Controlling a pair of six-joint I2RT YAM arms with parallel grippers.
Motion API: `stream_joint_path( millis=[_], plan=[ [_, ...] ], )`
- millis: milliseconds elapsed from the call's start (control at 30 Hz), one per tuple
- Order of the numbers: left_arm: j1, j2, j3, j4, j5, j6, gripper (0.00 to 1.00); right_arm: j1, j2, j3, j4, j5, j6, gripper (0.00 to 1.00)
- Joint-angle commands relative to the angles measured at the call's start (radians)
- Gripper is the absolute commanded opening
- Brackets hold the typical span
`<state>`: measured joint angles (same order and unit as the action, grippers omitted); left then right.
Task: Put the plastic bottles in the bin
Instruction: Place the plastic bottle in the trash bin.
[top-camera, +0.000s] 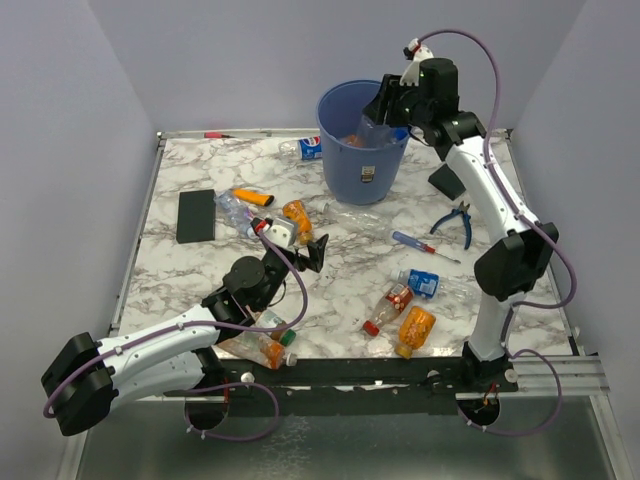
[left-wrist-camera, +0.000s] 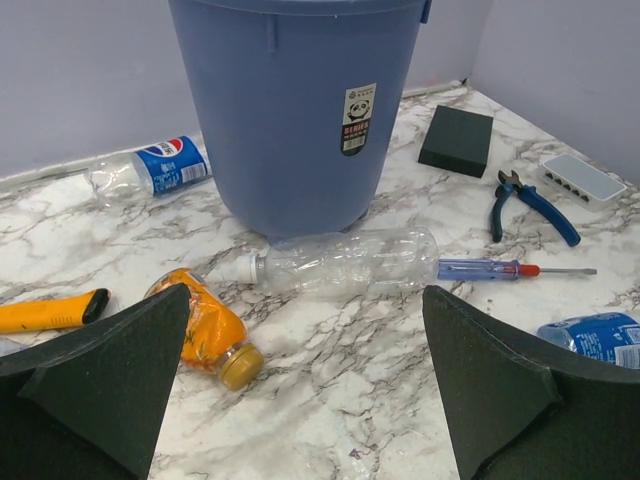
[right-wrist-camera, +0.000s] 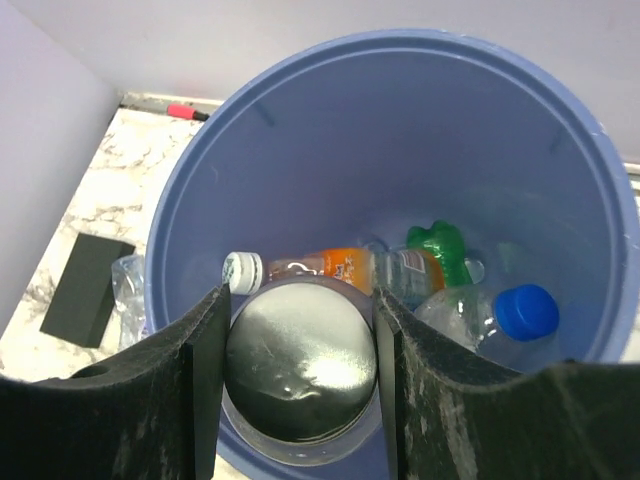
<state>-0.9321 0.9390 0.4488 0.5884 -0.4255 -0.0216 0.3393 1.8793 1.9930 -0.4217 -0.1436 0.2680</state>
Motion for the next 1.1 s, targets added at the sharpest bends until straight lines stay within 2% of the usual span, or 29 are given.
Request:
stream_joint_path(
  millis=[0, 133, 267, 433, 667, 733, 833, 933, 1067],
  plan=[
    [-0.01, -0.003, 0.029, -0.007, 0.031, 0.0, 0.99, 0.006, 0.135, 0.152, -0.242, -0.09, -0.034, 0.31],
    [-0.011, -0.002, 0.028, -0.012, 0.027, 0.004, 0.99, 0.006, 0.17, 0.13, -0.248, -0.021, -0.057, 0.33],
    [-0.013, 0.006, 0.028, -0.013, 0.024, 0.007, 0.99, 0.012, 0.149, 0.05, -0.186, 0.134, -0.075, 0.36],
    [-0.014, 0.019, 0.031, -0.015, 0.024, 0.008, 0.99, 0.012, 0.146, 0.041, -0.175, 0.161, -0.081, 0.61],
    [-0.015, 0.029, 0.031, -0.015, 0.021, 0.009, 0.99, 0.011, 0.148, 0.221, -0.208, 0.118, -0.021, 0.81],
    [-0.015, 0.03, 0.031, -0.015, 0.018, 0.009, 0.99, 0.011, 0.131, 0.266, -0.211, 0.106, 0.004, 0.99],
    [-0.015, 0.032, 0.033, -0.014, 0.016, 0.007, 0.99, 0.012, 0.07, 0.272, -0.193, 0.091, 0.048, 1.0],
    [-0.015, 0.038, 0.035, -0.015, 0.011, -0.002, 0.99, 0.013, -0.049, 0.157, -0.119, 0.074, 0.099, 1.0],
    [-0.016, 0.044, 0.046, -0.032, -0.009, -0.024, 0.99, 0.017, -0.319, -0.233, 0.126, -0.01, 0.13, 1.0]
  ],
)
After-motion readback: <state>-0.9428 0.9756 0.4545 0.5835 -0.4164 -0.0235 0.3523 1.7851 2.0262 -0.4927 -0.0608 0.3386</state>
